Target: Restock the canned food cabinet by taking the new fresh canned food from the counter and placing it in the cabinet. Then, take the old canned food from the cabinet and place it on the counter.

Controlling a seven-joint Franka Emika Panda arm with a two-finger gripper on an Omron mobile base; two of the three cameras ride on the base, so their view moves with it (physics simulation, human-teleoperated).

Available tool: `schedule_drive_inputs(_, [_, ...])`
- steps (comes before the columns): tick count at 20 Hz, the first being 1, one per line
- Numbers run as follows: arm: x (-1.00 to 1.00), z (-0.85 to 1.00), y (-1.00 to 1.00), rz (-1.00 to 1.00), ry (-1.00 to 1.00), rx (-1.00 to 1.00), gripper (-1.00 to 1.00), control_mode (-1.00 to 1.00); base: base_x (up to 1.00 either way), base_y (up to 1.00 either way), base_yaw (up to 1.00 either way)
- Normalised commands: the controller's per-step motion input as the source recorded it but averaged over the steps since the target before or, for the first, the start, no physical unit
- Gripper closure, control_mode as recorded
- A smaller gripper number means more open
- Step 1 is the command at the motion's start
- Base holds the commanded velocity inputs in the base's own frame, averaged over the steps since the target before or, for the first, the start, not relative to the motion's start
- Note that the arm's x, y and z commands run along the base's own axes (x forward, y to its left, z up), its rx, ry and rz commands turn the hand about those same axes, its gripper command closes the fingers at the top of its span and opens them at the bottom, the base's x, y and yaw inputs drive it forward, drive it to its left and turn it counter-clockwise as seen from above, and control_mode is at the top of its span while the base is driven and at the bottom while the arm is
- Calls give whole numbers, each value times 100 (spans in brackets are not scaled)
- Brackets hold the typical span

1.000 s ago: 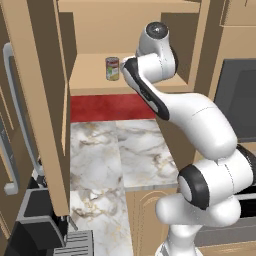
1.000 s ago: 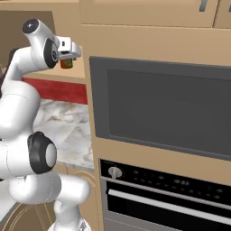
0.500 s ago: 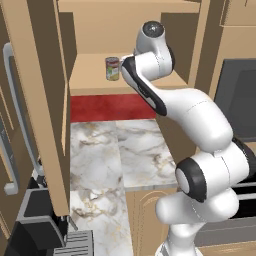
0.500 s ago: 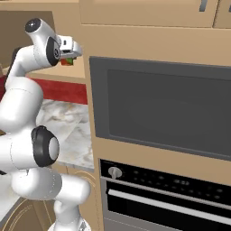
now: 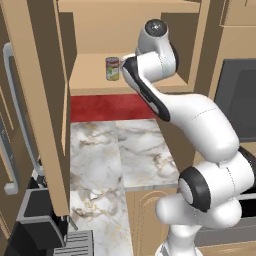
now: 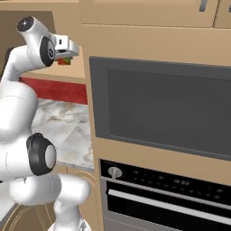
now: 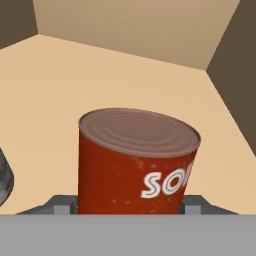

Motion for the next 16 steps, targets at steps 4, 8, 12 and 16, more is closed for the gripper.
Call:
schedule_drive_inputs(4, [-100,12,-1,0,-23,3,100,-100,0,0,0])
schedule_drive_inputs(8, [-100,27,-3,0,-14,7,100,-100,0,0,0])
schedule_drive_inputs(12, [-100,22,-1,0,-1,6,100,-100,0,0,0])
schedule_drive_inputs(16, [-100,-19,0,1,9,1,100,-100,0,0,0])
